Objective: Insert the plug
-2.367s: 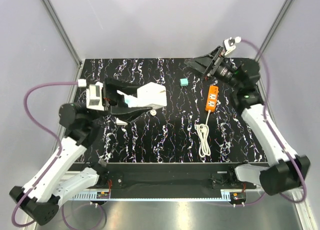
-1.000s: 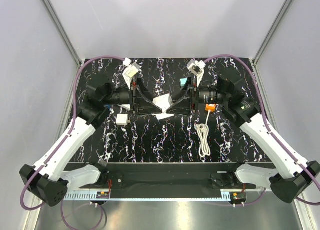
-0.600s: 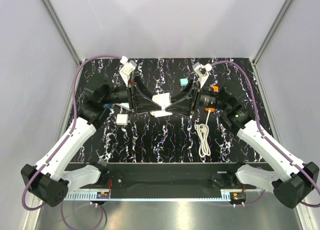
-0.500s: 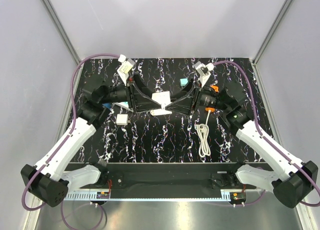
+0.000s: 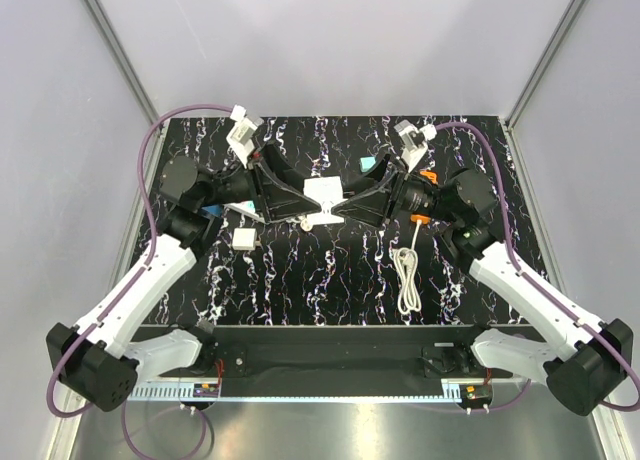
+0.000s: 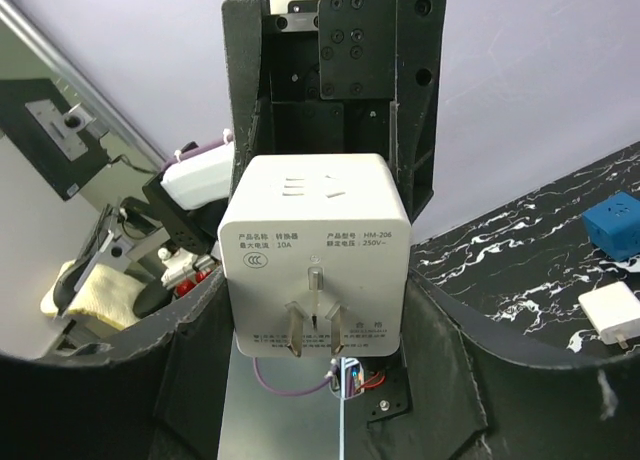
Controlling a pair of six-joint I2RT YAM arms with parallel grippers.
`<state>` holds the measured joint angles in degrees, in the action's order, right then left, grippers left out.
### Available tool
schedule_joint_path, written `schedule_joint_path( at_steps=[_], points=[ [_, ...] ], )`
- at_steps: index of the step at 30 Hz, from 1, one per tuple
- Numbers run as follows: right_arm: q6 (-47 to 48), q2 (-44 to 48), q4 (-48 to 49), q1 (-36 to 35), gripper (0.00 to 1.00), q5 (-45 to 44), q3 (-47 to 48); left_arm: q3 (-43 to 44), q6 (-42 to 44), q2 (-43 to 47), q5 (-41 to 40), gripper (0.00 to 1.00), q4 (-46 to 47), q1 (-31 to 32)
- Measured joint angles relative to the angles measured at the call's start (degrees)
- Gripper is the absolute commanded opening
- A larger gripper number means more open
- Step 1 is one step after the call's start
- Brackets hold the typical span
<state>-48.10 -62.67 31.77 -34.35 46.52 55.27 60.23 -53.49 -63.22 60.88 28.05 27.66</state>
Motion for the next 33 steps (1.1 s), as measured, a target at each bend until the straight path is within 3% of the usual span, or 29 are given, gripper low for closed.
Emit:
schedule_joint_path(
  at_steps=[3, 5, 9, 13, 16, 20, 24, 29, 33],
  points=[
    [-0.26, 0.48, -1.77, 0.02, 0.78, -1.84, -0.17, 0.04, -0.15, -1.09, 0.44, 0.0, 0.57, -0.39],
    [-0.28, 1.46, -4.74, -0.04, 0.79, -4.24, -0.61, 0.85, 3.08, -1.64, 1.16, 0.0, -2.64, -0.24],
    [2.86, 8.31, -22.45, -0.13, 0.83, -15.72, -1.07, 10.67, 22.51, -3.45, -3.02, 0.0, -29.11, 0.2],
    [7.17, 16.11, -39.69, 0.07, 0.85, -32.06, -0.72, 16.61, 35.74, -3.98, -9.62, 0.0, -44.11, -0.22],
    [9.86, 16.37, -49.77, 1.46, 0.84, -44.85, 1.14, 16.94, 41.27, -4.55, -13.62, 0.0, -50.38, -0.31],
    [14.27, 5.75, -56.48, 11.45, 0.78, -50.4, 4.79, 16.96, 46.75, -7.5, -20.52, 0.0, -56.7, -0.13],
    [21.05, -14.97, -59.69, 22.69, 0.74, -51.6, 12.07, 18.53, 52.74, -10.32, -29.44, 0.0, -63.3, 0.5],
    [27.28, -38.99, -62.51, 28.76, 0.69, -48.48, 23.5, 25.55, 59.76, -14.34, -38.6, 0.0, -67.56, 3.48],
    [29.49, -50.12, -64.28, 31.36, 0.66, -46.84, 30.93, 30.56, 65.13, -18.71, -40.0, 0.0, -67.6, 5.27]
  ],
)
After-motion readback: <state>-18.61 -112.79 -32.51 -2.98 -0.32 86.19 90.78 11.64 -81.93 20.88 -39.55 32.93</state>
